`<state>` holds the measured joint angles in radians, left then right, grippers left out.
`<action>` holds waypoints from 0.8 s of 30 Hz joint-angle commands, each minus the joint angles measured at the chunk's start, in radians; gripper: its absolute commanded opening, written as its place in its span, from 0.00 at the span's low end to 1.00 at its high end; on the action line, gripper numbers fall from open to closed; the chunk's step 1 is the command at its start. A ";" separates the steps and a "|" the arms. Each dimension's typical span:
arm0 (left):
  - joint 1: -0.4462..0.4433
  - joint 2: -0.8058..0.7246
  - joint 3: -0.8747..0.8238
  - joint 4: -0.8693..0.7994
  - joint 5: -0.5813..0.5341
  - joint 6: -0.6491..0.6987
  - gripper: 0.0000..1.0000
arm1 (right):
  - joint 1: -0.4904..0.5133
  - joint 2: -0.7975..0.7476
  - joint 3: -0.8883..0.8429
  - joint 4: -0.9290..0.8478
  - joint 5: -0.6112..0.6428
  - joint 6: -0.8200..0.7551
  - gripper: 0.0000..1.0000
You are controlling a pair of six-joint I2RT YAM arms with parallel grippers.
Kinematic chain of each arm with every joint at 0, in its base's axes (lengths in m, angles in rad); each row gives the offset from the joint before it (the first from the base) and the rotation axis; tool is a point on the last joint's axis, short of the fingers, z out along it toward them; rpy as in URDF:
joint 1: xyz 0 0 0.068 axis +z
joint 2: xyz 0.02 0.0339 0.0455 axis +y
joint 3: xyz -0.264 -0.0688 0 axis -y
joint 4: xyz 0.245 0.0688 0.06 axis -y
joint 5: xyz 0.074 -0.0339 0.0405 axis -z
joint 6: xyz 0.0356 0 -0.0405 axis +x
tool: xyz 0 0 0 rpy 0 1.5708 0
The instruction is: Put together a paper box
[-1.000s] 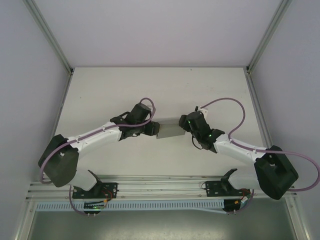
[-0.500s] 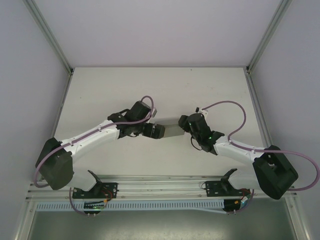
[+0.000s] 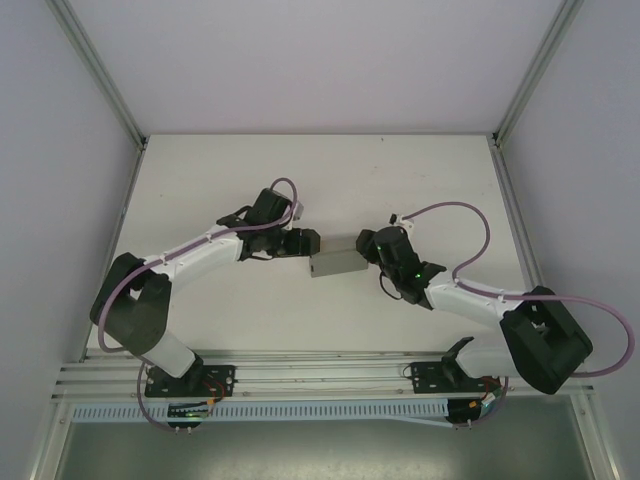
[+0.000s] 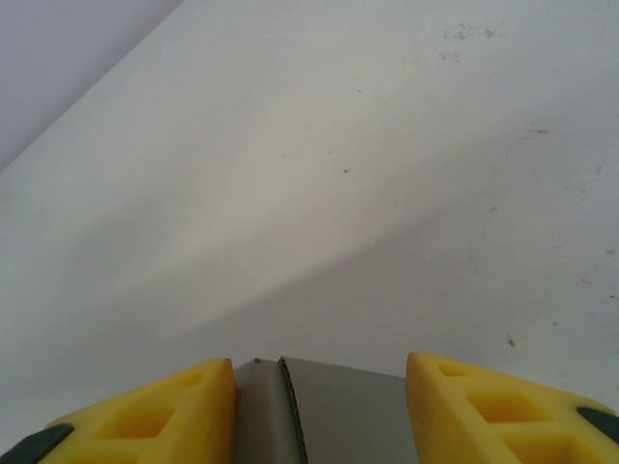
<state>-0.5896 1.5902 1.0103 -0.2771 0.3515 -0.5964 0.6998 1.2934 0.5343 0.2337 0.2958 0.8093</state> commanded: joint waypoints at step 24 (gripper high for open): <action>0.028 0.039 -0.420 0.320 0.096 0.087 0.00 | -0.159 0.121 -0.287 0.254 -0.356 -0.185 0.07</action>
<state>-0.5438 1.5444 0.6743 0.3206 0.5568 -0.6216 0.5476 1.3457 0.3195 0.7563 -0.0383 0.6624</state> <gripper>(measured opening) 0.042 0.136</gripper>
